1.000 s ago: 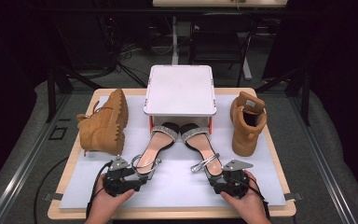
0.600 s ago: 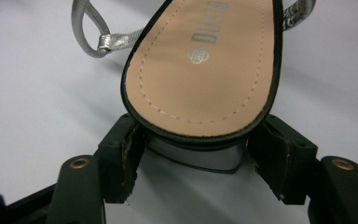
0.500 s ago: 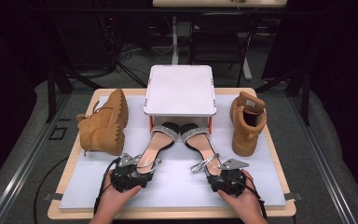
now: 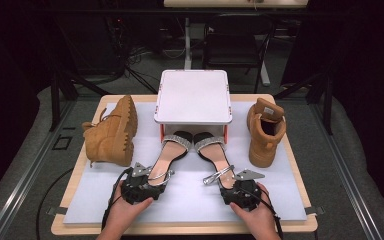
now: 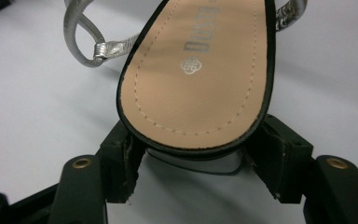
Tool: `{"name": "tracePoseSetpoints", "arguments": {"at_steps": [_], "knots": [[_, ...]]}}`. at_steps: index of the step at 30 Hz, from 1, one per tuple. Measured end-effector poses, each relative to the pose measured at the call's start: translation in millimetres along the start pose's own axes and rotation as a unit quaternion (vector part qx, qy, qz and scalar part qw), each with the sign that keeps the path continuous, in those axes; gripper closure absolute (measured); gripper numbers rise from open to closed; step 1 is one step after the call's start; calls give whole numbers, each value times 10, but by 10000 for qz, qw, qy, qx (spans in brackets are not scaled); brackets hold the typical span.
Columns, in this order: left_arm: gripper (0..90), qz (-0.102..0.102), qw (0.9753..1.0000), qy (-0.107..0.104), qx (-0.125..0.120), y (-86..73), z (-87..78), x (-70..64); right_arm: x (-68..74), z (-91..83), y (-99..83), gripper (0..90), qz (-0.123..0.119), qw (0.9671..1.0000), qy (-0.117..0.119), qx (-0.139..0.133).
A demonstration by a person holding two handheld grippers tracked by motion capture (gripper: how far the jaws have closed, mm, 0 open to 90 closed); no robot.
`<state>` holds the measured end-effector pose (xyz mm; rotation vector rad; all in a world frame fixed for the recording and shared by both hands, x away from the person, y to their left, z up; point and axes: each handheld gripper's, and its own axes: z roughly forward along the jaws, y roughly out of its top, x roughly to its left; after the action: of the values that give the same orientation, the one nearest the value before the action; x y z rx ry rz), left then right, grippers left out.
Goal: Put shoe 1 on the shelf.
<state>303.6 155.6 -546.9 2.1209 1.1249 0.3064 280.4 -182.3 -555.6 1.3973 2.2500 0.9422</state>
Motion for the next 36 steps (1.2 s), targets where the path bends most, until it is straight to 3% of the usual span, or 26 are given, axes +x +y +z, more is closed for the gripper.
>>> {"name": "tracePoseSetpoints", "arguments": {"at_steps": [10, 15, 30, 36], "knots": [[364, -59, 9999, 76, 47, 36, 33, -88, 107, 38, 26, 377, 131, 9999, -108, -21], [366, -49, 10000, -21, 27, 52, 47, -133, 168, 65, 41, 374, 201, 9997, -108, -43], [371, -52, 10000, 58, 14, 110, 136, -265, 329, 95, 50, 366, 92, 9999, 91, -40], [370, -116, 9999, -48, -33, 113, 156, -305, 409, 115, 62, 371, -67, 9998, 207, -8]]}}
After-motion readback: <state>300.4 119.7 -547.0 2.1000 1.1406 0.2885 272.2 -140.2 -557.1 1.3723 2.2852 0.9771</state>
